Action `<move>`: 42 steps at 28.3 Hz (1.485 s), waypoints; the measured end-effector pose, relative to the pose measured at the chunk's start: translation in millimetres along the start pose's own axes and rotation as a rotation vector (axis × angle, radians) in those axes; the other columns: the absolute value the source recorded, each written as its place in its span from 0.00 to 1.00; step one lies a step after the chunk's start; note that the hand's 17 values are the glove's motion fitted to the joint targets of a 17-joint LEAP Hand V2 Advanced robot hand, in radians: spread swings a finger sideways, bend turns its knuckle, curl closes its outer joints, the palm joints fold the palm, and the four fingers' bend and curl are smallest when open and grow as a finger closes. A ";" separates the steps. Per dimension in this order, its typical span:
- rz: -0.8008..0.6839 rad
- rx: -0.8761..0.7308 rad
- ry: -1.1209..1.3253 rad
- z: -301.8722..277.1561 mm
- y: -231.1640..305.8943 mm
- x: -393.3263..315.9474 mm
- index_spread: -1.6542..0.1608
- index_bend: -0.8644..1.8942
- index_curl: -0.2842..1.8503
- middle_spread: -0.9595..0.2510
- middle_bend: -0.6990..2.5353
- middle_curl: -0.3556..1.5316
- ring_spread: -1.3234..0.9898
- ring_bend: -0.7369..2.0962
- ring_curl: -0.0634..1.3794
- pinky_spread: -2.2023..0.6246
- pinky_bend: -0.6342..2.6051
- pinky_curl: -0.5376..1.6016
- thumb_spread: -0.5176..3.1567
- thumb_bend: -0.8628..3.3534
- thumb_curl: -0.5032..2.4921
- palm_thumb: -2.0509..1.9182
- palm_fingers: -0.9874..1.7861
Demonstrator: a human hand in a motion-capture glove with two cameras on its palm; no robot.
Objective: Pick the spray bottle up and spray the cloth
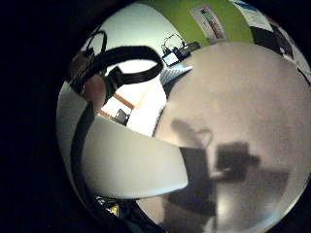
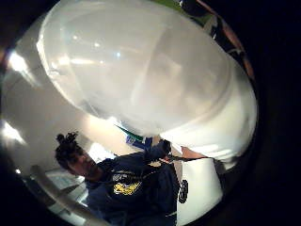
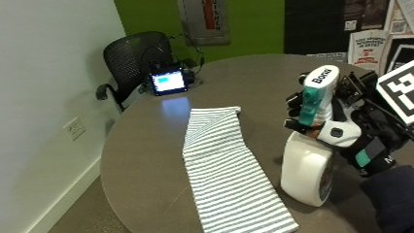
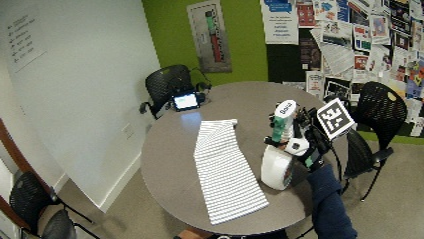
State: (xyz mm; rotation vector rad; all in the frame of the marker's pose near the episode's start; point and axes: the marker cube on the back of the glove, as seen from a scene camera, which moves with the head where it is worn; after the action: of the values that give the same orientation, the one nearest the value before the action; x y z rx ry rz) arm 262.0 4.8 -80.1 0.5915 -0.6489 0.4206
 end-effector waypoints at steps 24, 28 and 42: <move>0.011 0.111 0.028 -14.5 6.6 -10.3 0.75 0.38 0.27 0.62 0.34 0.43 0.46 0.45 0.32 0.68 0.34 0.43 0.32 0.20 0.37 0.78 0.82; 0.001 0.189 0.022 -16.3 6.6 -11.7 0.75 0.38 0.28 0.62 0.36 0.44 0.46 0.46 0.33 0.67 0.33 0.43 0.30 0.20 0.37 0.78 0.84; 0.060 0.346 0.085 -15.3 9.4 -19.5 0.75 0.39 0.33 0.63 0.38 0.46 0.47 0.47 0.35 0.66 0.34 0.43 0.29 0.20 0.38 0.78 0.85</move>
State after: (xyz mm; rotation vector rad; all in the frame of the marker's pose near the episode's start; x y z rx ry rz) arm 249.5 18.0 -99.3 0.8791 -0.5159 0.6179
